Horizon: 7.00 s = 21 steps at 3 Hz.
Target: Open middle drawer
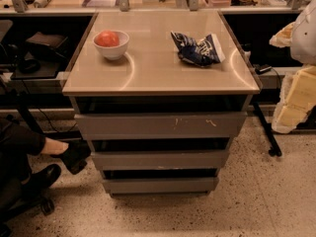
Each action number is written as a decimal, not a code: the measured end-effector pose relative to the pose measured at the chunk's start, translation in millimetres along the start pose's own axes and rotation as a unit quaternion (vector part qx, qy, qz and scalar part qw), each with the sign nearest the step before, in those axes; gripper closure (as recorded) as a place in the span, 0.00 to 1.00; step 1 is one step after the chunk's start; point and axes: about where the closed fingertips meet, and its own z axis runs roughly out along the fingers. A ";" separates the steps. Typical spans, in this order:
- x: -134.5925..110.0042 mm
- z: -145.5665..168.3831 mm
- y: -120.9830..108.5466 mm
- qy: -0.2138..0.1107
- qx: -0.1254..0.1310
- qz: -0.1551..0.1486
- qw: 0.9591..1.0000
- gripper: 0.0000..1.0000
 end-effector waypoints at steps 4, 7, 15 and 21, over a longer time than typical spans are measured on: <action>-31.9 153.0 53.0 -0.127 -0.060 -0.023 0.990 0.00; -113.8 367.6 125.2 -0.230 -0.160 0.008 0.960 0.00; -26.9 495.9 49.0 -0.144 0.000 0.071 0.987 0.00; -38.5 584.0 -16.7 -0.186 0.026 0.106 0.976 0.19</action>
Offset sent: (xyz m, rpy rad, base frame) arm 0.0122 0.0208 -0.0545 0.0900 -0.0110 0.0439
